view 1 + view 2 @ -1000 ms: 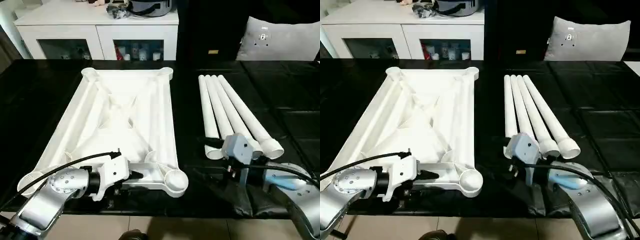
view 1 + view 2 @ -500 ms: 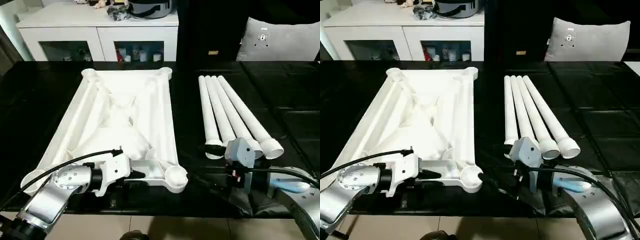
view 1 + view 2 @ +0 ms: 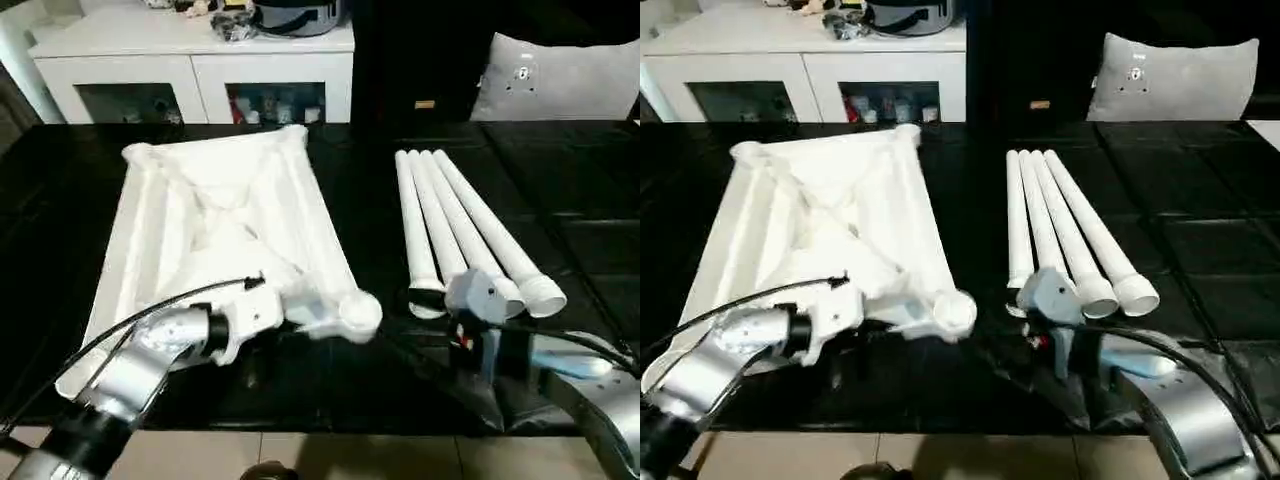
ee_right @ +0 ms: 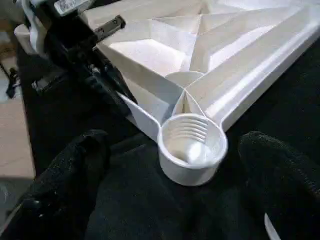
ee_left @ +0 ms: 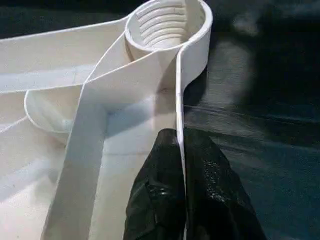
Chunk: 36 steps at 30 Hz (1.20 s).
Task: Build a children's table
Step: Move table base, then pick table leg
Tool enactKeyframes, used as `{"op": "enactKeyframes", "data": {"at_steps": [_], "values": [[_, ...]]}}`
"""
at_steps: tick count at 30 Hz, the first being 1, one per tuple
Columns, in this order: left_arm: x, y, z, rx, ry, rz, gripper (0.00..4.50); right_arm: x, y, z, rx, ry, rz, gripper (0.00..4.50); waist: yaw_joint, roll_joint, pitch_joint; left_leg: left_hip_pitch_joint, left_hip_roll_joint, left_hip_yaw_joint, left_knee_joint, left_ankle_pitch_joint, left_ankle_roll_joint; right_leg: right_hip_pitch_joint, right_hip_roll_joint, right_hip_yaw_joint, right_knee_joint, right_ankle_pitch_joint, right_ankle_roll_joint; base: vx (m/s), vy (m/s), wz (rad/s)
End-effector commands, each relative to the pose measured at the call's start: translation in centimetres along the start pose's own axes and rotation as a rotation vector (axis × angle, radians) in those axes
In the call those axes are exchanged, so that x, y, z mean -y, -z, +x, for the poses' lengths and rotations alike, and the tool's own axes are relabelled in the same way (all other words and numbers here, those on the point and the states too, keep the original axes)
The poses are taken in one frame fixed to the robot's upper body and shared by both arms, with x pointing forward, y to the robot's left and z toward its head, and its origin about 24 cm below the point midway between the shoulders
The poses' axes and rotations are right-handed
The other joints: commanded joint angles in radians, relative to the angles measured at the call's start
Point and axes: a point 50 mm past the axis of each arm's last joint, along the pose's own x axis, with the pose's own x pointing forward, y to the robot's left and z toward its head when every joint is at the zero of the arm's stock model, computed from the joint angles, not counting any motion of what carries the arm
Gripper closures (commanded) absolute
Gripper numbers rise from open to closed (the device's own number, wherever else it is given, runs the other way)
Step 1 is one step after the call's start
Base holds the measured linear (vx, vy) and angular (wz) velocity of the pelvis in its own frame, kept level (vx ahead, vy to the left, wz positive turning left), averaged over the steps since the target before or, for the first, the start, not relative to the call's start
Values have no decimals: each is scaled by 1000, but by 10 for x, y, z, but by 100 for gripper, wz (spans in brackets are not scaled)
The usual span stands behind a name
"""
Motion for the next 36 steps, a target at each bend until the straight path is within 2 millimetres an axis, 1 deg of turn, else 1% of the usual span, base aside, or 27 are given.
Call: {"op": "enactKeyframes", "data": {"at_steps": [1, 3, 4, 5, 6, 7, 9, 10, 11, 12, 13, 14, 15, 16, 17, 18, 19, 20, 21, 22, 24, 27, 30, 31, 33, 34, 36], "values": [[-6, -7, 5, 37, -30, 16, 448, 6, -5, 5, 39, 64, 35, 0, 6, -33, -43, 28, 110, -43, -74, -204, 55, -3, -145, 61, -100, -179, -160, 0, 0, 0], [-7, -7, 6, 35, -29, 23, 448, 8, -6, 7, 46, 81, 47, 0, 6, -31, -44, 29, 109, -42, -73, -197, 52, -4, -146, 60, -101, -172, -160, 0, 0, 0], [-8, -11, 7, 38, -28, 32, 448, 17, -10, 13, 62, 164, 16, 0, 8, -29, -45, 31, 111, -42, -73, -196, 49, -7, -146, 60, -99, -166, -162, 0, 0, 0], [-8, -11, 7, 38, -28, 32, 448, 17, -10, 13, 62, 164, 16, 0, 4, -28, -45, 27, 108, -41, -75, -192, 41, -7, -144, 59, -97, -155, -168, 0, 0, 0], [-9, -14, 7, 47, -36, 34, 448, 23, -11, 16, 75, 222, 42, 0, 7, -24, -46, 32, 110, -41, -75, -198, 36, -9, -144, 59, -97, -151, -168, 0, 0, 0], [-8, -18, 4, 72, -31, 10, 403, 31, -15, 21, 100, 274, 98, 0, 5, -24, -45, 30, 110, -40, -77, -206, 32, -9, -144, 60, -95, -141, -170, 0, 0, 0], [-7, -20, 2, 87, -30, 17, 403, 36, -18, 25, 121, 316, 113, 0, 9, -19, -49, 34, 112, -40, -78, -206, 24, -11, -143, 59, -91, -110, -172, 0, 0, 0], [-7, -24, 0, 108, -41, 12, 392, 42, -25, 28, 162, 369, 121, 0, 5, -20, -50, 32, 112, -39, -78, -201, 23, -10, -143, 59, -86, -89, -176, 0, 0, 0], [-7, -27, -4, 122, -57, 16, 386, 48, -32, 33, 195, 436, 151, 0, 6, 3, -56, 33, 112, -44, -79, -192, 10, -14, -142, 57, -78, -44, -187, 0, 0, 0], [-7, -28, -5, 127, -64, 13, 373, 50, -34, 35, 197, 455, 151, 0, 0, -5, -58, 30, 112, -43, -80, -188, 7, -13, -139, 56, -78, -14, -189, 0, 0, 0], [-6, -31, -11, 141, -84, 1, 359, 55, -42, 42, 188, 521, 136, 0, 0, -6, -65, 32, 113, -43, -78, -151, 8, -9, -132, 51, -64, 75, -187, 0, 0, 0], [-5, -32, -14, 142, -90, -1, 354, 59, -41, 47, 120, 554, 154, 0, -8, -7, -64, 26, 108, -41, -76, -111, 20, -11, -128, 48, -58, 148, -189, 0, 0, 0], [-4, -33, -14, 142, -92, -3, 346, 60, -41, 49, 91, 564, 158, 0, -10, -13, -61, 25, 103, -36, -72, -101, 32, -10, -129, 49, -60, 165, -191, 0, 0, 0], [-3, -36, -17, 148, -98, -12, 335, 65, -40, 55, 1, 594, 176, 0, -7, -9, -59, 24, 100, -33, -70, -112, 32, -8, -135, 50, -64, 136, -192, 0, 0, 0], [-3, -36, -17, 148, -98, -12, 326, 65, -40, 55, 1, 594, 176, 0, -7, -9, -59, 24, 100, -33, -70, -112, 32, -8, -135, 50, -64, 136, -192, 0, 0, 0], [-1, -39, -19, 155, -102, -21, 318, 69, -40, 60, -44, 616, 192, 0, -10, -18, -57, 24, 100, -33, -70, -116, 24, -7, -134, 51, -67, 100, -195, 0, 0, 0], [0, -41, -21, 161, -105, -28, 300, 72, -41, 63, -69, 632, 201, 0, -6, -12, -55, 23, 102, -32, -70, -128, 15, -7, -136, 53, -71, 59, -186, 0, 0, 0], [0, -43, -22, 166, -108, -28, 300, 75, -40, 65, -95, 646, 214, 0, -6, -18, -56, 25, 103, -31, -70, -131, 9, -6, -136, 53, -71, 50, -186, 0, 0, 0], [0, -46, -22, 169, -109, -27, 290, 77, -40, 66, -115, 656, 224, 0, -3, -19, -56, 28, 106, -31, -72, -134, -1, -9, -133, 53, -68, 35, -185, 0, 0, 0], [-3, -57, -28, 191, -146, -34, 282, 83, -35, 69, -179, 706, 270, 0, -4, -32, -56, 28, 106, -30, -74, -123, -4, -7, -133, 52, -65, 43, -187, 0, 0, 0], [-4, -63, -30, 203, -161, -42, 257, 85, -34, 71, -193, 723, 280, 0, 1, -20, -55, 32, 110, -30, -75, -130, -26, -14, -132, 52, -64, 38, -180, 0, 0, 0], [-2, -70, -35, 215, -175, -55, 245, 86, -35, 75, -203, 734, 291, 0, -3, -29, -56, 31, 107, -29, -78, -129, -46, -9, -129, 51, -58, 87, -164, 0, 0, 0], [-1, -70, -35, 213, -184, -62, 213, 86, -34, 76, -213, 747, 296, 0, -2, -31, -55, 27, 103, -26, -74, -113, -40, -6, -132, 53, -60, 111, -154, 0, 0, 0], [-1, -70, -35, 211, -195, -69, 210, 86, -33, 76, -221, 762, 304, 0, 0, -27, -55, 26, 101, -26, -72, -111, -38, -6, -134, 54, -62, 107, -151, 0, 0, 0], [0, -68, -35, 195, -202, -76, 195, 88, -31, 75, -221, 799, 312, 0, -2, -26, -54, 29, 103, -26, -75, -128, -49, -8, -129, 54, -64, 85, -144, 0, 0, 0], [0, -68, -34, 182, -204, -75, 195, 91, -31, 74, -212, 823, 329, 0, -1, -20, -54, 31, 104, -28, -76, -144, -60, -10, -129, 55, -64, 69, -142, 0, 0, 0], [-1, -67, -32, 172, -203, -74, 195, 92, -31, 73, -212, 835, 345, 0, -3, -23, -54, 32, 104, -28, -79, -161, -72, -10, -127, 54, -65, 54, -141, 0, 0, 0]]}}
